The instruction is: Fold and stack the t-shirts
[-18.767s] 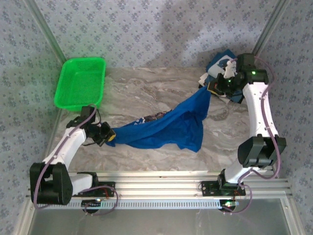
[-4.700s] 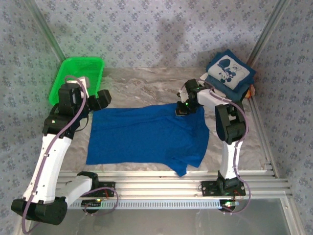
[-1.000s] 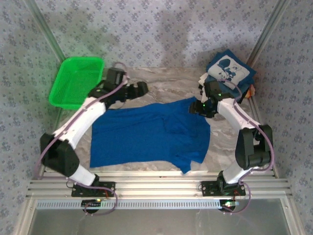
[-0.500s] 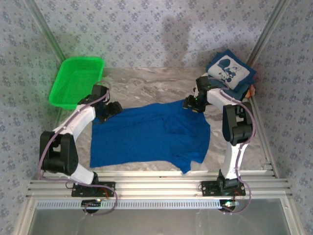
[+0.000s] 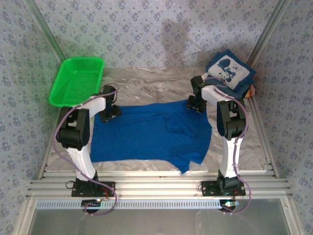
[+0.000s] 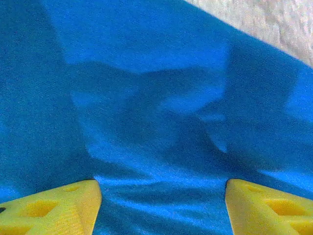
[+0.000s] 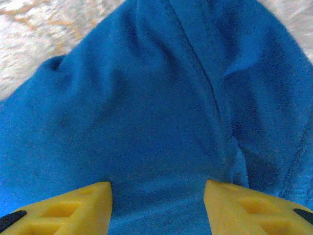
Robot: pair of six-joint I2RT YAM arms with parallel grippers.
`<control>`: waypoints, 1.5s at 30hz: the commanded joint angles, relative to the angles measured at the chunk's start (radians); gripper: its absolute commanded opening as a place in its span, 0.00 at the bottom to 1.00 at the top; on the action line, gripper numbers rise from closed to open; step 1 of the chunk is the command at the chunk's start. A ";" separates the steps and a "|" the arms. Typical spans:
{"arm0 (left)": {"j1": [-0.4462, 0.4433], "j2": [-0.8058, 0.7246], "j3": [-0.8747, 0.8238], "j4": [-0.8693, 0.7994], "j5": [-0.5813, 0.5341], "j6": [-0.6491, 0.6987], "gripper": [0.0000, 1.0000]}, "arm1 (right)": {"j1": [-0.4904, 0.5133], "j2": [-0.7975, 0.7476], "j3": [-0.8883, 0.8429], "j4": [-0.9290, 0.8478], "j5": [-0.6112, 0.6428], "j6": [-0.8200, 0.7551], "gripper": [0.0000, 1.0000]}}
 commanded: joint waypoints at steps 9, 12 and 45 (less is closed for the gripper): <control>0.020 0.236 0.291 -0.059 -0.030 0.000 0.71 | -0.044 0.207 0.291 -0.167 0.107 0.025 0.55; 0.024 0.275 0.364 -0.051 0.002 0.000 0.73 | -0.052 0.277 0.423 -0.185 0.068 0.001 0.55; 0.033 -0.819 -0.312 -0.017 0.393 -0.055 0.97 | -0.096 -1.036 -0.974 0.189 -0.589 0.287 0.63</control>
